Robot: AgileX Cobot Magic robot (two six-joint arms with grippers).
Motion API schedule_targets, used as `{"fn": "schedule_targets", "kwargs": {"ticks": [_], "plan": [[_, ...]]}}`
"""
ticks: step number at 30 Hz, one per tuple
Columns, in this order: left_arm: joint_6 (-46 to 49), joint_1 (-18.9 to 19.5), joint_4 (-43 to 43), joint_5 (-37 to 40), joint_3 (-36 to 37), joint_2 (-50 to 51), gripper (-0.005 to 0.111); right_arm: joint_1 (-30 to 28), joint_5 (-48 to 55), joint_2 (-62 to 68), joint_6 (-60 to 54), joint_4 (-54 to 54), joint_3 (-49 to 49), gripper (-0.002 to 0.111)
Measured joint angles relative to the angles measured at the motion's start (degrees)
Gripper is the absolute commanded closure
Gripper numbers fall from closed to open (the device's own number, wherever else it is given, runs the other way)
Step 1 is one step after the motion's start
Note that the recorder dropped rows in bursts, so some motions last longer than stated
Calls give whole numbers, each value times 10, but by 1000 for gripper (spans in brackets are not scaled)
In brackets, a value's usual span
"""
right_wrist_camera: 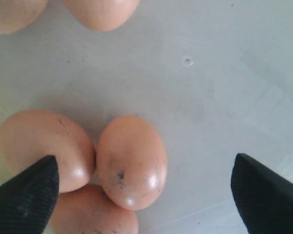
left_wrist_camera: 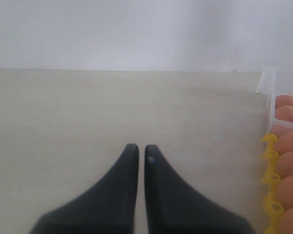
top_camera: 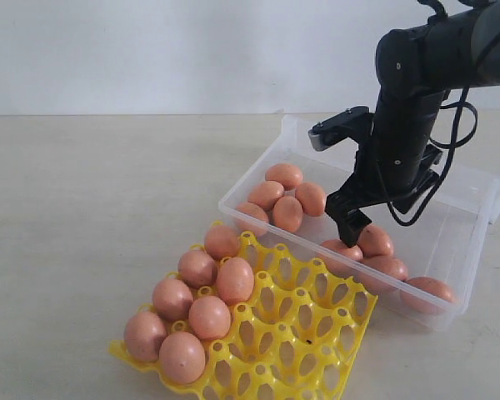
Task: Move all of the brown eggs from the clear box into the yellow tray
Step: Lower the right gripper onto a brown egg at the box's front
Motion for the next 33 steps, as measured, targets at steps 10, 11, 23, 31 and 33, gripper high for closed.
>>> {"fn": "schedule_targets", "kwargs": {"ticks": [10, 11, 23, 31, 33], "plan": [[0, 0, 0, 0, 0, 0, 103, 0, 13, -8, -53, 0, 0, 23], [0, 0, 0, 0, 0, 0, 103, 0, 14, -12, -56, 0, 0, 23], [0, 0, 0, 0, 0, 0, 103, 0, 5, -15, -60, 0, 0, 23], [0, 0, 0, 0, 0, 0, 103, 0, 5, -15, -104, -10, 0, 23], [0, 0, 0, 0, 0, 0, 103, 0, 9, -15, -123, -10, 0, 23]]}}
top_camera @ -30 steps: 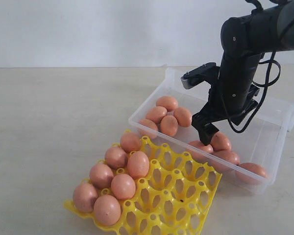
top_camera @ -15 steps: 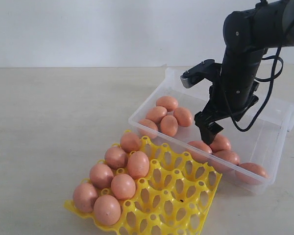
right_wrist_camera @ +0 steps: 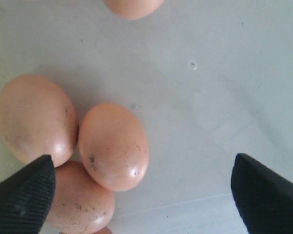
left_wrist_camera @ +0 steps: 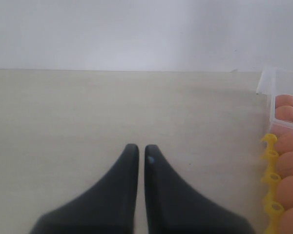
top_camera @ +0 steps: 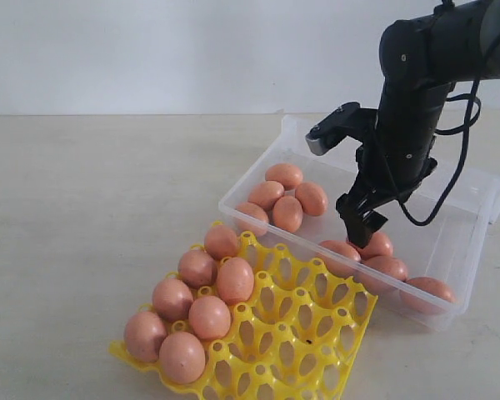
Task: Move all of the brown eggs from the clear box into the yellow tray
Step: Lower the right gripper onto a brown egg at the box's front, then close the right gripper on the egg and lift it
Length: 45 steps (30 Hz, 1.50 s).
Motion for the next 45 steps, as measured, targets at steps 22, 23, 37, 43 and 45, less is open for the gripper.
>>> {"fn": "schedule_targets", "kwargs": {"ticks": [22, 23, 37, 43, 45], "plan": [[0, 0, 0, 0, 0, 0, 103, 0, -4, 44, -43, 17, 0, 42], [0, 0, 0, 0, 0, 0, 103, 0, -5, 47, -44, 18, 0, 42], [0, 0, 0, 0, 0, 0, 103, 0, -12, 53, -49, 27, 0, 108], [0, 0, 0, 0, 0, 0, 103, 0, -11, 53, -50, 27, 0, 108], [0, 0, 0, 0, 0, 0, 103, 0, -7, 53, -50, 27, 0, 108]]}}
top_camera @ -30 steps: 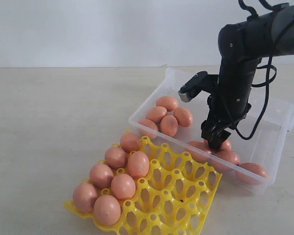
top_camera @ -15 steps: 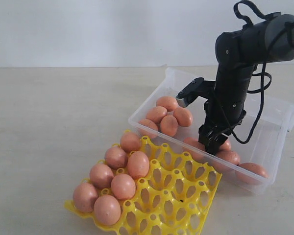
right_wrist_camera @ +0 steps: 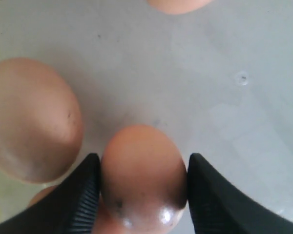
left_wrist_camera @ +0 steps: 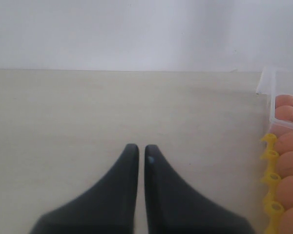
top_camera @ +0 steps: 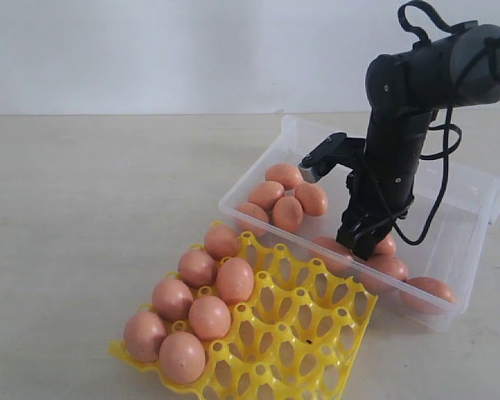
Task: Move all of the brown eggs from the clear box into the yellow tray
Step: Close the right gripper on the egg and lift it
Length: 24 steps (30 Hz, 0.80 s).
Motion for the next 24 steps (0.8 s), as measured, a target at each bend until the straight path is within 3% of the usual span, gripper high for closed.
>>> {"fn": "schedule_targets", "kwargs": {"ticks": [16, 24], "plan": [[0, 0, 0, 0, 0, 0, 103, 0, -8, -4, 20, 0, 0, 108], [0, 0, 0, 0, 0, 0, 103, 0, -56, -83, 26, -6, 0, 108]]}}
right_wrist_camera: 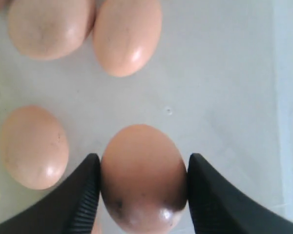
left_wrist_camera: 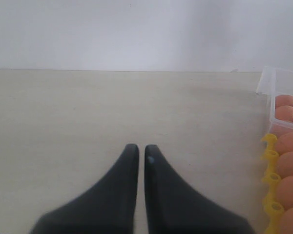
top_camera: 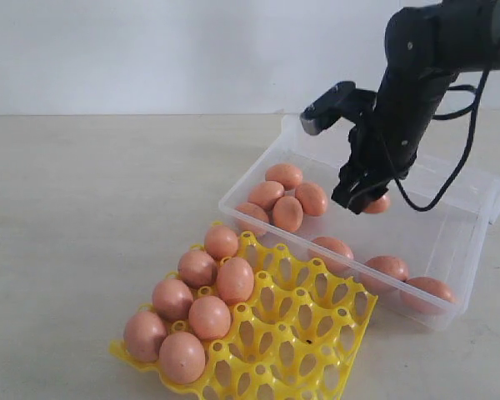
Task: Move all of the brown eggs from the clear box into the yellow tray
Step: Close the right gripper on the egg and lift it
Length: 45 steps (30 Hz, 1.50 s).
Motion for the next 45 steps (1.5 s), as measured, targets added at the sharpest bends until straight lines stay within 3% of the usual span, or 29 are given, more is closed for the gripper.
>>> {"fn": "schedule_targets", "kwargs": {"ticks": [9, 15, 26, 32, 37, 42, 45], "plan": [[0, 0, 0, 0, 0, 0, 103, 0, -48, -103, 9, -2, 0, 108], [0, 0, 0, 0, 0, 0, 103, 0, -89, -151, 83, 31, 0, 108], [0, 0, 0, 0, 0, 0, 103, 0, -269, -199, 101, 367, 0, 108], [0, 0, 0, 0, 0, 0, 103, 2, -356, -228, 27, 471, 0, 108], [0, 0, 0, 0, 0, 0, 103, 36, -385, -283, -121, 485, 0, 108], [0, 0, 0, 0, 0, 0, 103, 98, -301, -331, -291, 485, 0, 108], [0, 0, 0, 0, 0, 0, 103, 138, -215, -334, -336, 438, -1, 109]]}}
